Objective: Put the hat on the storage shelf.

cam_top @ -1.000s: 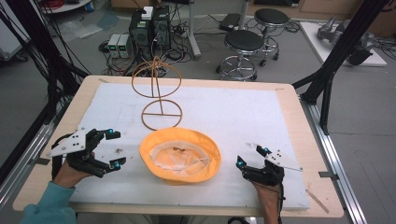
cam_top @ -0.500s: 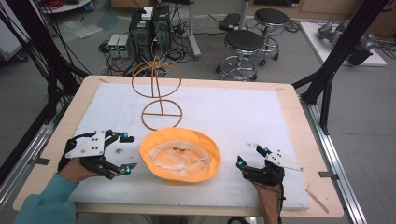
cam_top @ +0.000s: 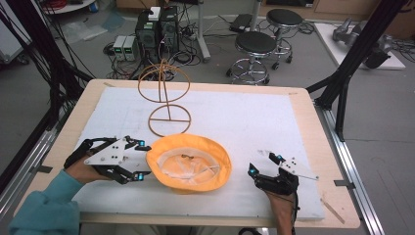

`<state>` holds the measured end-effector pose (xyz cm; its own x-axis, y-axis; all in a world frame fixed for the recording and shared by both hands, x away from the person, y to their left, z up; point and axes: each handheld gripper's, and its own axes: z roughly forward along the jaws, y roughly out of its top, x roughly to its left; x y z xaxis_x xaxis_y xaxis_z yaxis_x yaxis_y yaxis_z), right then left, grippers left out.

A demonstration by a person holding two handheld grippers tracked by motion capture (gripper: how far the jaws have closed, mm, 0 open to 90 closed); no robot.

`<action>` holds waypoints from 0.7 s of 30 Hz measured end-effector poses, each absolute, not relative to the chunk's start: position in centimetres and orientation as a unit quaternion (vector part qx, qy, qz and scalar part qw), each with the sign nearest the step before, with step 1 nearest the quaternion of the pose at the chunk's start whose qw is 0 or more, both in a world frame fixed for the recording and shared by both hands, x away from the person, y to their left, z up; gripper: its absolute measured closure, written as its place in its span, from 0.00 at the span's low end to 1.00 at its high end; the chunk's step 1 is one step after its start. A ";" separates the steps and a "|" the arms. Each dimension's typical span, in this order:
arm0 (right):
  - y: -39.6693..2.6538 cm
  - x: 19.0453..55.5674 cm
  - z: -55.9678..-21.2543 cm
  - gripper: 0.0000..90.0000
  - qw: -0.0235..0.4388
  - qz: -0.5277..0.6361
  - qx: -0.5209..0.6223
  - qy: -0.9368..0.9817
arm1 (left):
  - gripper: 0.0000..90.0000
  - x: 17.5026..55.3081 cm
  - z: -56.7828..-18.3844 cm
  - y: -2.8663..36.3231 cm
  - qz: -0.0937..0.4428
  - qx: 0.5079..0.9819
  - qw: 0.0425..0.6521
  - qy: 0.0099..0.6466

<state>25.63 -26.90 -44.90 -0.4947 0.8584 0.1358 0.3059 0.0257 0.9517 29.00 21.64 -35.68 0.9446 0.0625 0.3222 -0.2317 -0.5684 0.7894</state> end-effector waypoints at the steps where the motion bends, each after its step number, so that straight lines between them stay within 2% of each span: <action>1: -26.9 25.6 -44.9 0.11 0.253 0.546 0.434 0.670 | 0.35 29.0 -35.7 21.6 0.159 0.871 0.462 -0.049; 8: -26.9 25.6 -44.9 0.11 0.249 0.548 0.438 0.668 | 0.40 29.2 -35.8 21.2 0.155 0.880 0.446 -0.057; 14: -27.0 25.6 -44.9 0.11 0.249 0.552 0.439 0.664 | 0.52 29.4 -36.0 21.0 0.149 0.886 0.436 -0.054; 15: -27.1 25.6 -44.9 0.11 0.250 0.552 0.438 0.664 | 0.58 29.4 -36.1 21.0 0.152 0.886 0.434 -0.054; 17: -27.1 25.6 -44.9 0.11 0.250 0.552 0.439 0.664 | 0.63 29.5 -36.2 20.8 0.151 0.889 0.429 -0.053; 21: -27.2 25.6 -44.9 0.11 0.249 0.554 0.440 0.662 | 0.71 29.7 -36.2 20.7 0.158 0.890 0.424 -0.057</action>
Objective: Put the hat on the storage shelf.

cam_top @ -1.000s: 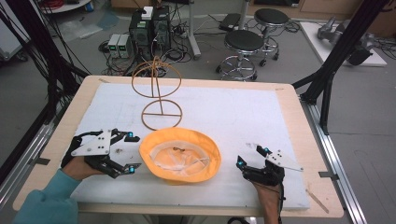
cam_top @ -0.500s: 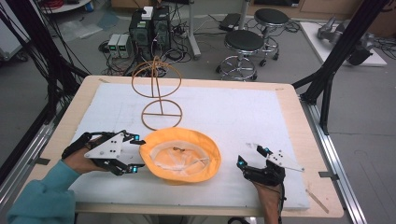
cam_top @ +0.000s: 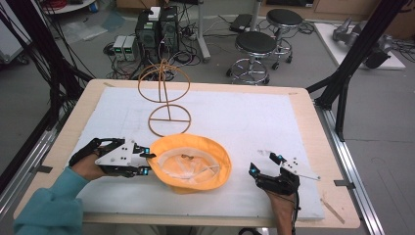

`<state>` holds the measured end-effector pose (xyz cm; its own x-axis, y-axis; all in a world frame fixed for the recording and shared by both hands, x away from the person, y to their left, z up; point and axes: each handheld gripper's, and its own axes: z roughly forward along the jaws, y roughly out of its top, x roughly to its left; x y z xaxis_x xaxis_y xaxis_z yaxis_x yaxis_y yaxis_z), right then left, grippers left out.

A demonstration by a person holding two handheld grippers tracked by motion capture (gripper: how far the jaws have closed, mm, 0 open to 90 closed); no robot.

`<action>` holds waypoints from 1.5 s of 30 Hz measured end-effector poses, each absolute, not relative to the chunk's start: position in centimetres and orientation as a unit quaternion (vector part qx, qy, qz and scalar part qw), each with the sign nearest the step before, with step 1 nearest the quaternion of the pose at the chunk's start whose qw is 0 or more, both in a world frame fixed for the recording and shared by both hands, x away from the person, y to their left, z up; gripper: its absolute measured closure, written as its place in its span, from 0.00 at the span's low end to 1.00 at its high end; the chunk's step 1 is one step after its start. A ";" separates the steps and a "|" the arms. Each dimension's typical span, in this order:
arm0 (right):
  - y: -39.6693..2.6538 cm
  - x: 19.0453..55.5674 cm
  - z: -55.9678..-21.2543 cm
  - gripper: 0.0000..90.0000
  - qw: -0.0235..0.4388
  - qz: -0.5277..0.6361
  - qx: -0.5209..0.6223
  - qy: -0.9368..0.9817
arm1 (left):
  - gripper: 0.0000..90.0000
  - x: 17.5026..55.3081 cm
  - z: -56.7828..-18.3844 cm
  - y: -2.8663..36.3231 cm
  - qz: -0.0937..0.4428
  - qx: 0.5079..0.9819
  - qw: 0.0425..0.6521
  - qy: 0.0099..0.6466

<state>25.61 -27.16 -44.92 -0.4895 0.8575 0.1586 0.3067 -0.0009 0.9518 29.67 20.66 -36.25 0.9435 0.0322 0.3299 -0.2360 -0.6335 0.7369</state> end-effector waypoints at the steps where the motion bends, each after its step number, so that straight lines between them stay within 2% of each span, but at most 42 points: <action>1: -27.2 25.6 -44.9 0.11 0.247 0.555 0.441 0.661 | 0.71 29.7 -36.2 20.7 0.158 0.890 0.424 -0.057; 4: -27.3 25.6 -44.9 0.11 0.246 0.558 0.441 0.658 | 0.71 29.6 -36.3 20.5 0.165 0.888 0.424 -0.067; 6: -27.3 25.6 -44.9 0.11 0.245 0.560 0.443 0.656 | 0.67 29.5 -36.3 20.3 0.169 0.888 0.421 -0.072; 18: -27.4 25.5 -45.0 0.11 0.242 0.565 0.444 0.652 | 0.94 29.8 -36.4 19.7 0.153 0.895 0.412 -0.073; 21: -27.5 25.5 -45.0 0.11 0.243 0.567 0.444 0.651 | 0.95 29.9 -36.2 19.6 0.139 0.896 0.417 -0.068; 29: -27.5 25.5 -45.0 0.11 0.242 0.568 0.443 0.650 | 0.96 29.9 -36.2 19.5 0.141 0.895 0.417 -0.067; 45: -27.5 25.5 -45.0 0.11 0.246 0.566 0.442 0.651 | 0.96 30.1 -33.4 20.0 0.133 0.869 0.477 -0.011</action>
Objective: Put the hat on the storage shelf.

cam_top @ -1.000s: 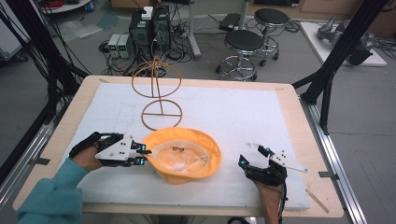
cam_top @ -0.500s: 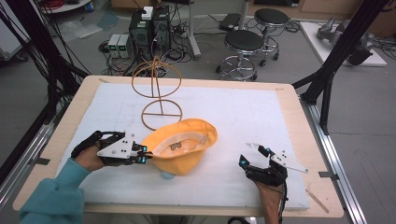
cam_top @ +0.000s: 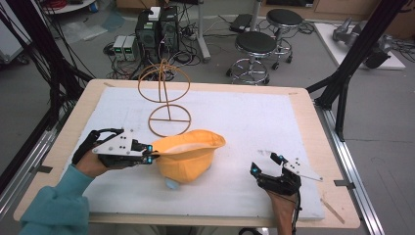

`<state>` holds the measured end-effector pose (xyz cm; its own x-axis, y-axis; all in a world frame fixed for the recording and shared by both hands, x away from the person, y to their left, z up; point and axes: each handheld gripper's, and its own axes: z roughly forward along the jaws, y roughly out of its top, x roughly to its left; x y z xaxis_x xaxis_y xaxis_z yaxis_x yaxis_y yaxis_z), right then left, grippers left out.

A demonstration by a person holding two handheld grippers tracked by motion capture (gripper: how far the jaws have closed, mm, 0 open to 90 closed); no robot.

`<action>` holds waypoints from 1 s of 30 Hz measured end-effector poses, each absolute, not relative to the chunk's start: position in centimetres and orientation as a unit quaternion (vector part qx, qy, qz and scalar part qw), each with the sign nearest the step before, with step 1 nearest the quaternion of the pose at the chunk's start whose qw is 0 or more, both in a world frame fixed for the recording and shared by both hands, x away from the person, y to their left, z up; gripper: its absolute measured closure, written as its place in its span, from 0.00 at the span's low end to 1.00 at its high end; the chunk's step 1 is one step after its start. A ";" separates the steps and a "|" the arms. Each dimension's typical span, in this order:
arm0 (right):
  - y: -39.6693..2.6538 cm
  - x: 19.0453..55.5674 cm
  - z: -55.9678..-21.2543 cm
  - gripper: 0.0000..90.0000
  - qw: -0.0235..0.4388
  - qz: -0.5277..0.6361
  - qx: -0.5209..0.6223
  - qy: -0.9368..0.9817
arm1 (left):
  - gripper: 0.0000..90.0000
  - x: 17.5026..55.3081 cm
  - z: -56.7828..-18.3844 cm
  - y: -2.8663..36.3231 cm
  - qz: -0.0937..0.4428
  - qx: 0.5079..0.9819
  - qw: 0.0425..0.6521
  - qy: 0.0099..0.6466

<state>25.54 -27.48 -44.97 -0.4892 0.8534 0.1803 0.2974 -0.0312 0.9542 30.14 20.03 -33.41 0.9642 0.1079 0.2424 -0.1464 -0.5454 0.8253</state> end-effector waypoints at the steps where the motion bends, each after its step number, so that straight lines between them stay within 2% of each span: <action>1: -27.5 25.5 -45.0 0.11 0.246 0.566 0.442 0.651 | 0.96 30.1 -33.4 20.0 0.133 0.869 0.477 -0.011; 11: -27.5 25.5 -45.0 0.11 0.245 0.568 0.442 0.650 | 0.96 30.9 -31.7 20.1 0.136 0.851 0.507 0.035; 18: -27.5 25.5 -45.0 0.11 0.245 0.568 0.441 0.650 | 0.96 31.8 -29.7 20.8 0.127 0.811 0.565 0.076; 30: -27.5 25.5 -45.0 0.11 0.247 0.569 0.440 0.650 | 0.96 33.1 -27.3 21.9 0.146 0.780 0.597 0.121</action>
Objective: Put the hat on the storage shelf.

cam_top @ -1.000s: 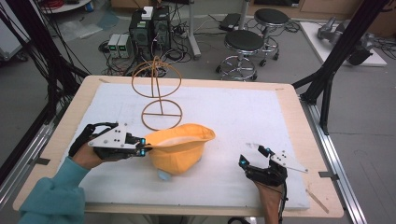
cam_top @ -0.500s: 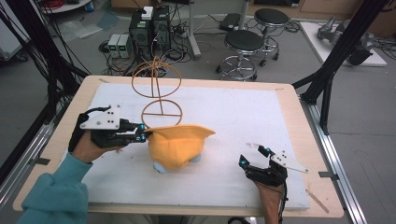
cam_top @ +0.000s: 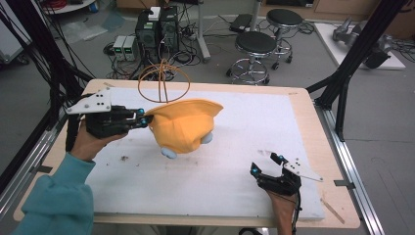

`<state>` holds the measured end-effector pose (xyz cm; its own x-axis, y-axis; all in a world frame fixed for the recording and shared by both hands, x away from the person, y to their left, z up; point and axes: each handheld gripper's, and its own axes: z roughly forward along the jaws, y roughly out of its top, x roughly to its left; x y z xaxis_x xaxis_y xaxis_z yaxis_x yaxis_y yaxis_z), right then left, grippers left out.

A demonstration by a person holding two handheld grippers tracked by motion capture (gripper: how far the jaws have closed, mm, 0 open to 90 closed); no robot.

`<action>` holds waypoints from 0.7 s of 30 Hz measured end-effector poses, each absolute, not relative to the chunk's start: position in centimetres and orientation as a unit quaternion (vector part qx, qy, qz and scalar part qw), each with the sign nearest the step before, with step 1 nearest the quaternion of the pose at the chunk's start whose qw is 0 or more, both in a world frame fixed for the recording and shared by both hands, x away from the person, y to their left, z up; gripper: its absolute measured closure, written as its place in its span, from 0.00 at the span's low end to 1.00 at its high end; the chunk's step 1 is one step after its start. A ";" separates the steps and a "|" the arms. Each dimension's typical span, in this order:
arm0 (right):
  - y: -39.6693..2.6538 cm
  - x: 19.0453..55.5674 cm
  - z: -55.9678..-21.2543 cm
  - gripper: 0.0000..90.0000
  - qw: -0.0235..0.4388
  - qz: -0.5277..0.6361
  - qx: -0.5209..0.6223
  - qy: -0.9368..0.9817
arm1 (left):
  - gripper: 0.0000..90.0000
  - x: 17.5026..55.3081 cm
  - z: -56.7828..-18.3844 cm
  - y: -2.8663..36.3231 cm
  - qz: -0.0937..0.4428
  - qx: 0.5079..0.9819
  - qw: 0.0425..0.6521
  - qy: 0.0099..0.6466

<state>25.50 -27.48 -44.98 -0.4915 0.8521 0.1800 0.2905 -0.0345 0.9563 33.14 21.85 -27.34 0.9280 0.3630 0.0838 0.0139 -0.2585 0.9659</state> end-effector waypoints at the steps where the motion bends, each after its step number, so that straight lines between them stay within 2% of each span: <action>1: -27.5 25.5 -45.0 0.11 0.245 0.568 0.442 0.650 | 0.96 33.5 -26.9 22.1 0.147 0.773 0.603 0.128; 7: -27.5 25.4 -45.0 0.11 0.246 0.568 0.441 0.649 | 0.96 34.4 -25.8 22.6 0.152 0.761 0.613 0.151; 13: -27.5 25.4 -45.0 0.11 0.248 0.568 0.439 0.651 | 0.96 36.1 -25.1 23.4 0.134 0.725 0.645 0.202; 21: -27.5 25.4 -45.0 0.11 0.248 0.569 0.439 0.650 | 0.96 37.3 -24.7 23.9 0.147 0.706 0.652 0.235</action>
